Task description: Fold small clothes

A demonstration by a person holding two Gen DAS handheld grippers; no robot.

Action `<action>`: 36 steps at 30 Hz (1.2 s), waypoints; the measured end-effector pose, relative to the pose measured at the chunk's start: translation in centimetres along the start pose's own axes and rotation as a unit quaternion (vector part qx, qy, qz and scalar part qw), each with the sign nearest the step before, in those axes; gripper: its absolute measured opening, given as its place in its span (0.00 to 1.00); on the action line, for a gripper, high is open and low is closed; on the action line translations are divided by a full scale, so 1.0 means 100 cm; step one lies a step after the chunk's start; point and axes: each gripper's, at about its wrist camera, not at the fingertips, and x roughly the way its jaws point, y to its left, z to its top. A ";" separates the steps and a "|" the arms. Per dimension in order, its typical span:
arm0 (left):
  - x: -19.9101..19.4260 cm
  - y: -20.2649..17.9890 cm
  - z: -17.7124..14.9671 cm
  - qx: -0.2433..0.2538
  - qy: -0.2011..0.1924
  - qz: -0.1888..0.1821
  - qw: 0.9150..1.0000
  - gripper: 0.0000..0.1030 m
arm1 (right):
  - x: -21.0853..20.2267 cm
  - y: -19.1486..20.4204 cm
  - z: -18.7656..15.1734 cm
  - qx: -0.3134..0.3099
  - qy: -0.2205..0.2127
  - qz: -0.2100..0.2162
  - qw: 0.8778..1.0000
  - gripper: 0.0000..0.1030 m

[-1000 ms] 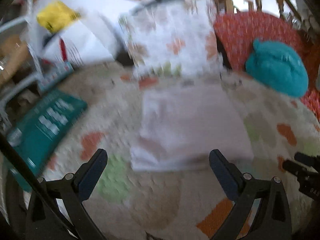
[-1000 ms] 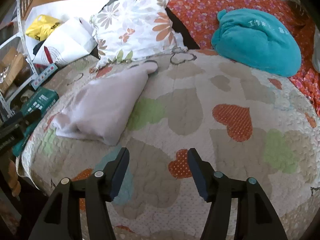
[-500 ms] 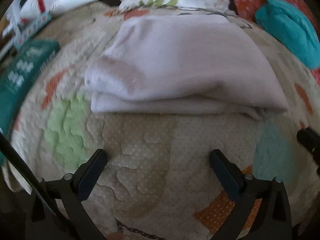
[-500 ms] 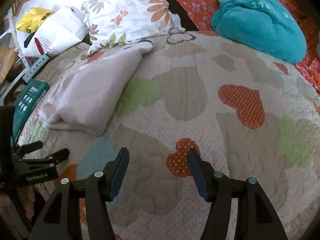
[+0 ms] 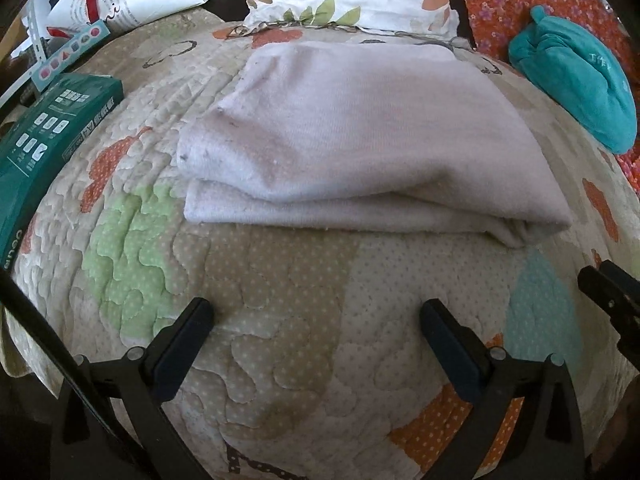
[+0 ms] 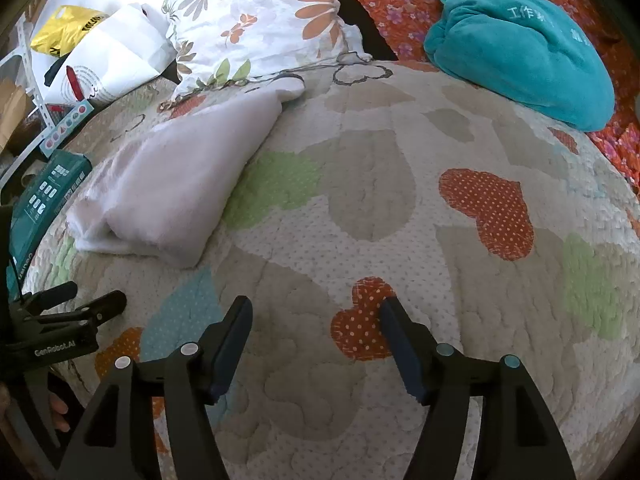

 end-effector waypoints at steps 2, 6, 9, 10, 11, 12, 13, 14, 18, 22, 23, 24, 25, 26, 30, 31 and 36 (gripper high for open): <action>0.000 0.000 0.000 0.000 -0.001 -0.003 1.000 1.00 | 0.000 0.000 0.000 0.000 0.000 0.001 1.000 0.70; 0.000 0.001 0.001 0.000 0.008 -0.008 1.000 1.00 | 0.000 0.000 -0.001 0.003 0.000 0.002 1.000 0.70; 0.000 0.000 0.002 0.008 0.008 -0.004 1.000 1.00 | 0.000 0.000 0.000 0.004 0.000 0.003 1.000 0.70; -0.001 -0.002 0.000 0.013 0.000 0.000 1.000 1.00 | 0.000 0.000 0.000 0.006 0.000 0.003 1.000 0.70; -0.001 -0.003 -0.003 0.016 -0.009 0.000 1.000 1.00 | 0.000 0.000 0.000 0.007 0.000 0.002 1.000 0.70; -0.003 -0.002 -0.006 0.018 -0.022 -0.003 1.000 1.00 | 0.000 0.000 0.000 0.007 0.000 0.002 1.000 0.70; -0.004 -0.002 -0.009 0.019 -0.031 -0.007 0.999 1.00 | 0.000 0.000 0.000 0.008 0.000 0.002 1.000 0.70; -0.005 -0.002 -0.011 0.021 -0.034 -0.008 0.999 1.00 | 0.000 0.001 0.000 0.009 0.000 0.001 1.000 0.70; -0.004 -0.004 -0.007 0.028 -0.006 -0.009 1.000 1.00 | -0.001 0.001 -0.001 0.007 -0.001 0.000 1.000 0.72; -0.003 -0.003 -0.004 0.027 0.006 -0.016 0.999 1.00 | -0.001 0.001 -0.001 0.005 -0.003 0.001 1.000 0.72; -0.004 -0.003 -0.004 0.023 0.003 -0.014 1.000 1.00 | -0.001 0.001 -0.001 0.004 -0.004 0.001 1.000 0.72; -0.005 -0.004 -0.005 0.022 0.000 -0.008 1.000 1.00 | -0.002 0.001 -0.001 0.004 -0.005 0.002 1.000 0.72; -0.006 -0.006 -0.005 0.022 -0.004 0.001 1.000 1.00 | -0.003 0.001 0.000 0.005 -0.009 0.004 1.000 0.72; -0.009 -0.007 -0.005 0.022 -0.012 0.015 1.000 1.00 | -0.005 0.002 0.000 0.004 -0.012 0.005 1.000 0.72; -0.038 -0.007 0.000 0.020 -0.097 0.071 0.992 1.00 | -0.018 0.010 0.002 -0.014 -0.042 -0.001 0.999 0.72; -0.043 -0.005 0.002 0.015 -0.112 0.076 0.991 1.00 | -0.021 0.013 0.002 -0.022 -0.049 -0.006 0.999 0.72; -0.047 0.003 0.006 0.001 -0.115 0.064 0.991 1.00 | -0.022 0.025 0.001 -0.045 -0.054 -0.011 0.997 0.72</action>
